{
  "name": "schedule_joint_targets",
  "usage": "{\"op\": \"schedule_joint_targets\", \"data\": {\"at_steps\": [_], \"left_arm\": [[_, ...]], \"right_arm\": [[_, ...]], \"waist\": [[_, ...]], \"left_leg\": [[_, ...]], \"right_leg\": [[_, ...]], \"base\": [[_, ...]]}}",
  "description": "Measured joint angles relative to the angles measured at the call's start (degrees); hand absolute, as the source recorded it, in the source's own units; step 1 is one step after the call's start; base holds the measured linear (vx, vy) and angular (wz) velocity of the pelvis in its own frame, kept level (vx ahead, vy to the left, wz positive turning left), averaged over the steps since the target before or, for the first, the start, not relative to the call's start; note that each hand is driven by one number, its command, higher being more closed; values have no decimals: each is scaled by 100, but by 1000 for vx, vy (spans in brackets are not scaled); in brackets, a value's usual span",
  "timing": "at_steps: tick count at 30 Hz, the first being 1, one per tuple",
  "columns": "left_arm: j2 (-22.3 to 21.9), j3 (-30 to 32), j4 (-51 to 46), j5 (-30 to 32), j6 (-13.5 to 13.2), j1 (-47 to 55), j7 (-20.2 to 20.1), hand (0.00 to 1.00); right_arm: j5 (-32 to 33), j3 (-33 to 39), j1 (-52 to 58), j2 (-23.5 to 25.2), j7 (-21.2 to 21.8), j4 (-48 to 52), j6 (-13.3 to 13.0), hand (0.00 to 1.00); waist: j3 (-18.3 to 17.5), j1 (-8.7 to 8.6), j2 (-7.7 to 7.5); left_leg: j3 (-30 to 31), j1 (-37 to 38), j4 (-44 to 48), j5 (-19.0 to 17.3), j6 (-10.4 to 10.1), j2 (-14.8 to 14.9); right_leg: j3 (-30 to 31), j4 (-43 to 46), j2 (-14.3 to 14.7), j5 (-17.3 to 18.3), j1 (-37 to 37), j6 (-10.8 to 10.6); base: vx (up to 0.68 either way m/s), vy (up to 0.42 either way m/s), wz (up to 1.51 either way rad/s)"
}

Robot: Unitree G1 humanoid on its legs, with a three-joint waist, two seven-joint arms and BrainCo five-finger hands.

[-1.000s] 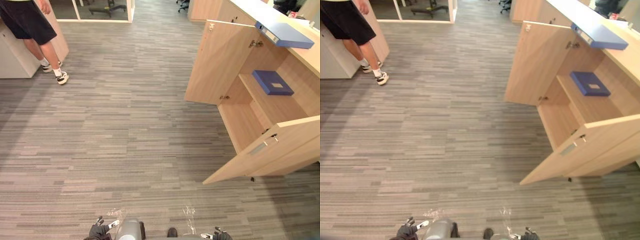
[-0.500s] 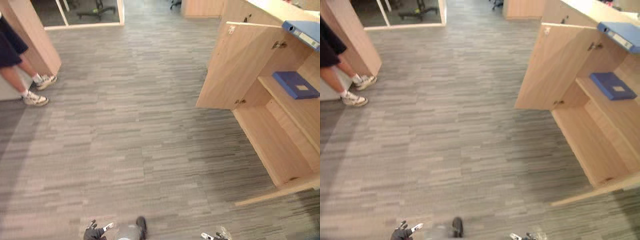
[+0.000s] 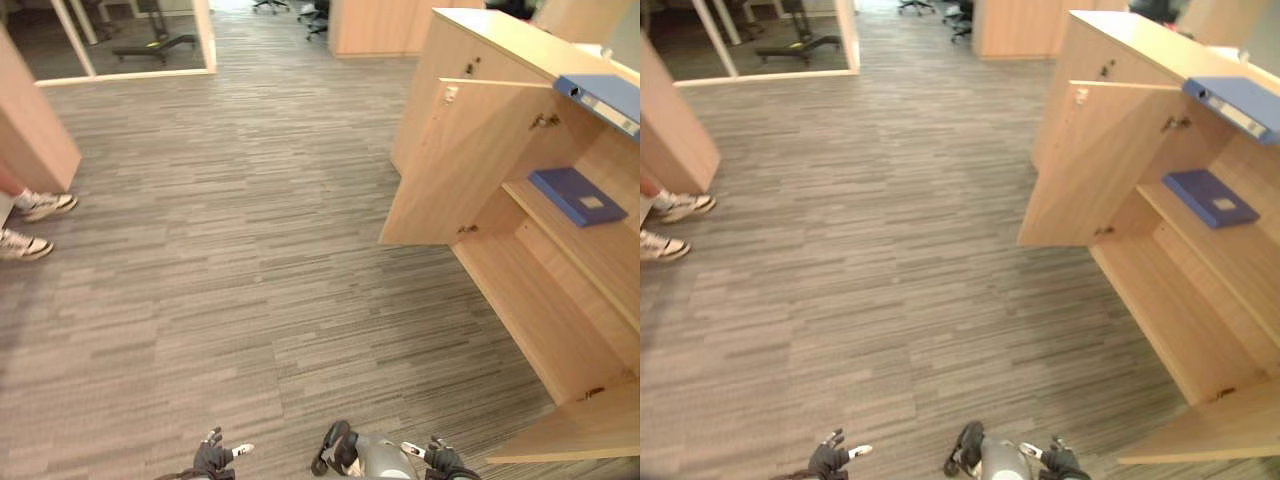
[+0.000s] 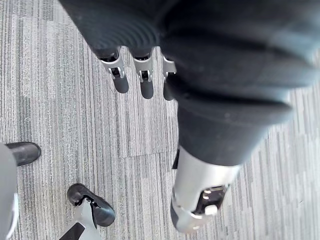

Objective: Walk over to the cabinet, pick up the folder, carry it to the office cabinet, place the folder inside the office cabinet, then close the office cabinet door

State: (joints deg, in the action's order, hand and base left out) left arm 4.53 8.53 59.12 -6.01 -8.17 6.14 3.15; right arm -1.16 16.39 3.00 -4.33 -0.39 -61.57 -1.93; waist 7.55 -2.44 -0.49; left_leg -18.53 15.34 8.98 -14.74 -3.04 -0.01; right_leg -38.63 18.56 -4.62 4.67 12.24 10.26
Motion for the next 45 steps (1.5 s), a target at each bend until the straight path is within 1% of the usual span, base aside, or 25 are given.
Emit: {"op": "schedule_joint_targets", "data": {"at_steps": [1,2,4,7,10,13,15,16,18,19,21,22,23,25,26,30,33,36,37,38,40,41,42,43,45], "left_arm": [[-81,255,-6,-14,3,-19,-5,0],[-199,547,-33,-67,4,-8,-2,0],[-396,835,-159,-321,-6,91,6,0],[-365,955,-291,-408,-18,52,18,0],[-350,988,-372,-551,-66,30,23,0],[-321,988,-356,-588,-102,-52,31,0],[-382,1025,-356,-624,-105,-98,37,0],[-428,1100,-346,-718,-107,-100,39,0],[-451,1188,-338,-792,-83,-90,38,0],[-491,1404,-336,-826,-84,-89,29,0],[-477,1556,-330,-848,-62,-88,35,0],[-445,1521,-330,-842,-41,-96,32,0],[-435,1447,-328,-843,-18,-154,29,0],[-437,1384,-342,-827,-25,-336,29,0],[-424,1378,-357,-813,-24,-441,31,0],[-434,1292,-511,-725,-20,-497,37,0],[-537,1309,-539,-732,-20,-571,85,0],[-744,1331,-653,-737,-29,-644,111,0],[-851,1318,-658,-753,-32,-630,148,0],[-848,1287,-662,-748,-28,-617,141,0],[-855,1323,-700,-760,-29,-582,147,0],[-859,1374,-700,-780,-27,-563,143,0],[-864,1514,-698,-820,-22,-504,131,0],[-866,1572,-697,-860,-19,-462,122,0],[-870,1695,-690,-980,-12,-383,90,0]], "right_arm": [[12,42,60,26,-7,8,-5,0],[27,38,153,29,-15,19,6,0],[60,46,290,-47,-38,84,19,0],[227,52,300,-2,-38,-5,49,0],[222,120,171,-40,-37,-259,84,0],[223,244,110,21,-38,-341,83,0],[223,220,119,22,-39,-259,76,0],[223,225,178,52,-39,-148,66,0],[222,229,253,131,-28,-57,50,0],[222,246,233,253,3,-21,54,0],[222,263,253,457,71,170,55,0],[230,269,293,520,132,324,59,0],[227,266,326,508,164,505,63,0],[235,270,339,499,165,675,61,0],[238,266,339,510,163,737,38,0],[367,282,344,550,181,788,-51,0],[1044,482,370,555,256,692,-54,0],[1075,489,562,503,239,671,-44,0],[962,498,588,410,210,546,-31,0],[880,497,594,381,196,496,-11,0],[784,497,619,349,185,450,33,0],[823,497,619,331,181,454,33,0],[926,497,617,302,178,460,32,0],[944,490,614,291,176,454,30,0],[1040,469,604,288,152,418,31,0]], "waist": [[15,-67,6],[50,-59,82],[75,74,270],[165,174,140],[182,284,104],[244,355,25],[240,386,39],[206,410,52],[36,523,2],[-63,579,-164],[-82,594,-294],[-62,606,-351],[-51,536,-331],[-38,482,-314],[-8,449,-292],[-15,320,-295],[-4,177,-298],[-5,132,-306],[-17,108,-199],[-26,80,-162],[-28,29,-100],[-13,25,-36],[20,36,60],[29,65,94],[43,83,97]], "left_leg": [[-58,-391,1141,-66,-79,244],[-154,-831,2606,61,35,646],[-72,-1472,4677,532,115,1324],[239,-2280,5906,297,134,1576],[728,-3099,5285,14,106,1252],[1773,-3419,3114,-29,-36,627],[2578,-3428,1464,179,-115,446],[2929,-3437,1044,516,-299,428],[2897,-3405,1252,1135,-347,280],[2516,-3385,1469,1011,-220,225],[1949,-3031,1685,694,51,104],[1614,-2676,1653,541,270,-59],[1388,-2356,1609,399,480,-230],[1022,-1928,1453,226,677,-346],[876,-1633,1268,127,709,-350],[656,-1084,1010,-202,634,-233],[493,-633,724,-355,634,-174],[611,-273,473,-495,444,-156],[762,-51,391,-555,346,-20],[828,-10,409,-536,312,68],[972,-204,1140,-497,242,316],[965,-558,2181,-423,126,505],[986,-1112,3780,120,-127,829],[1004,-1359,4384,385,-185,978],[880,-1840,5449,397,-173,1290]], "right_leg": [[43,-375,238,-6,-254,-6],[261,-749,538,-12,-609,-13],[787,-1052,1015,114,-1090,39],[1687,-1188,1226,373,-1753,-9],[2580,-1389,1155,412,-2173,-258],[3256,-1411,812,619,-2559,-637],[3638,-1437,574,793,-2706,-926],[3830,-1407,469,917,-2755,-1119],[4099,-1199,217,1042,-2651,-1323],[4257,-731,-40,1142,-2417,-1474],[4361,621,-422,1130,-1887,-1458],[4576,1919,-668,908,-1363,-1257],[4707,3102,-863,456,-768,-804],[4668,4108,-1082,237,-124,-443],[4474,4376,-1141,250,214,-467],[3252,4066,-1075,544,683,-944],[2262,2607,-714,682,733,-1151],[1762,1389,-535,497,493,-906],[1613,1389,-453,448,327,-664],[1516,1354,-399,537,219,-628],[1353,1194,-211,780,-74,-576],[1340,983,-40,856,-331,-586],[1398,628,223,895,-767,-569],[1420,486,316,899,-957,-563],[1565,164,471,902,-1398,-558]], "base": [[476,-231,-53],[479,-211,-68],[510,-88,-132],[583,11,-143],[520,55,-161],[480,186,-144],[499,321,-131],[512,382,-122],[546,415,-123],[538,407,-154],[475,411,-151],[377,444,-125],[346,436,-104],[296,408,-75],[225,328,-69],[204,190,-55],[242,37,-28],[365,-49,26],[497,-112,51],[555,-153,46],[601,-213,17],[619,-235,-17],[599,-174,-30],[480,-103,-36],[363,-18,-39]]}}
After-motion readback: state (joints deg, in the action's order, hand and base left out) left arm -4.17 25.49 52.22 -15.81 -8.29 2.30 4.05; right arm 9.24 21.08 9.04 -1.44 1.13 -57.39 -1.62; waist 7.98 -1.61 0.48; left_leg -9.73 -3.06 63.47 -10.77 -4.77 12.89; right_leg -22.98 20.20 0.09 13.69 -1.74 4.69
